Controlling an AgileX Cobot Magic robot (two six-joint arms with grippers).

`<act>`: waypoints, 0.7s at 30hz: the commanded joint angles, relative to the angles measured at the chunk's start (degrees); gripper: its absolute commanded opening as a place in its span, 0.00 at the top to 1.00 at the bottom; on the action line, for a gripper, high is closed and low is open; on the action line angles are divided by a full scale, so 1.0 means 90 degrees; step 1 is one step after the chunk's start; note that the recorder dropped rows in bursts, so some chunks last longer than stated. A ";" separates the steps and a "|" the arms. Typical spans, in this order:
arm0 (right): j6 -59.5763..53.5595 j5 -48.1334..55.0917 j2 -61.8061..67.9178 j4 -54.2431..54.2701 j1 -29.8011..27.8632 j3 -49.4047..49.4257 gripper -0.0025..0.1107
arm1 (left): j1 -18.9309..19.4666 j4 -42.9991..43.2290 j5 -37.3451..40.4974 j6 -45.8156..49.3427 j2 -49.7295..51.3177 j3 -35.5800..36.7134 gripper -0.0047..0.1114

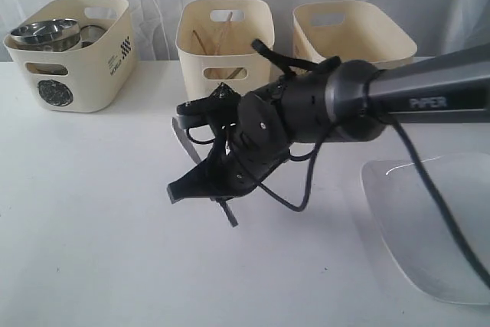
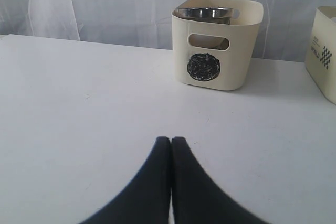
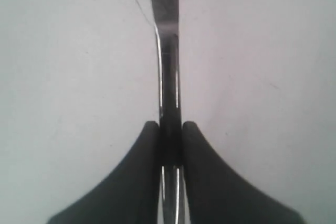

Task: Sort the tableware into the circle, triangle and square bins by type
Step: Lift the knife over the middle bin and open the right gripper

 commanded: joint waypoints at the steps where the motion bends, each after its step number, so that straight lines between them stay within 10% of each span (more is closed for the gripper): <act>1: 0.0094 -0.0954 -0.0605 0.0406 -0.0010 0.0822 0.98 | 0.0012 -0.0045 -0.0022 -0.0019 -0.0034 0.0022 0.96; 21: 0.0543 -0.3803 -0.1195 0.1298 -0.1783 0.0472 0.98 | 0.0012 -0.0045 -0.0022 -0.0019 -0.0034 0.0022 0.96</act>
